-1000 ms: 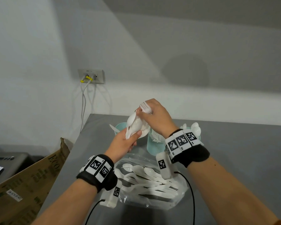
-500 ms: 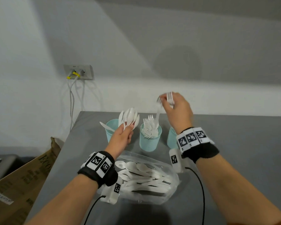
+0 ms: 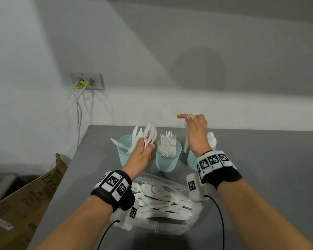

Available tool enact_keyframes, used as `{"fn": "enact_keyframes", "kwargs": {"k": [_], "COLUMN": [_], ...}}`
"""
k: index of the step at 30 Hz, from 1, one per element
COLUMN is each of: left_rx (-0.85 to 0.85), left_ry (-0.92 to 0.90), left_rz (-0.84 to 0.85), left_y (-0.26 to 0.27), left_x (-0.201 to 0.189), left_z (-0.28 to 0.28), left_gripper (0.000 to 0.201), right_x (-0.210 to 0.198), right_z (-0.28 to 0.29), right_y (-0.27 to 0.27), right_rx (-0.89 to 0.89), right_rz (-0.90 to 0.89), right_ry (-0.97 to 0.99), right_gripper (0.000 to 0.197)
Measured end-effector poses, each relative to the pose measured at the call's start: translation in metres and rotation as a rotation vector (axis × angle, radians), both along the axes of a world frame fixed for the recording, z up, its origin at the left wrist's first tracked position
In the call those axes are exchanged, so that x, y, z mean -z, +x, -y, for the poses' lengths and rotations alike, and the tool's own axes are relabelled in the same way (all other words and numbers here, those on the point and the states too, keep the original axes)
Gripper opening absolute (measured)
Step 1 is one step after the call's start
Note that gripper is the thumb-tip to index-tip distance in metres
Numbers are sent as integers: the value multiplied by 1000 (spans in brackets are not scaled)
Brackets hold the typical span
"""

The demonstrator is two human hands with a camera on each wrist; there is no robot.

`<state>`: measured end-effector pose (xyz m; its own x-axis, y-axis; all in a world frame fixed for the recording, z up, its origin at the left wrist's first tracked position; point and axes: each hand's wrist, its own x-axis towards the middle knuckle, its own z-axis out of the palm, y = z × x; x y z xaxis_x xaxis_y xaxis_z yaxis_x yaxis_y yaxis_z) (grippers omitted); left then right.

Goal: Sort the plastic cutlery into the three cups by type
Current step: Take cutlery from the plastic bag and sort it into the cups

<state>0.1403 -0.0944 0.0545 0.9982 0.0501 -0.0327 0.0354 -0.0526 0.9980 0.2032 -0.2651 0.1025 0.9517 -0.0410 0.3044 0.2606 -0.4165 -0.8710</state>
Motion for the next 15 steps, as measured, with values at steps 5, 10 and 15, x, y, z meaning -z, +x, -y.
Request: {"fn": "enact_keyframes", "kwargs": {"k": [5,10,15], "left_rx": [26,57,91], "left_ry": [32,-65,-148], "left_rz": [11,-27,-28], "left_y": [1,0,-3], "left_x": [-2,-4,-8], "left_z": [1,2,2], "left_gripper": [15,17,21], "right_x": [-3,31,51], "right_z": [-3,2,6], "right_y": [1,1,-2], "right_rx": [-33,68,105], "right_rz": [26,-56,-174], "right_ry": [101,-78,-184], "right_gripper": [35,21,15]}}
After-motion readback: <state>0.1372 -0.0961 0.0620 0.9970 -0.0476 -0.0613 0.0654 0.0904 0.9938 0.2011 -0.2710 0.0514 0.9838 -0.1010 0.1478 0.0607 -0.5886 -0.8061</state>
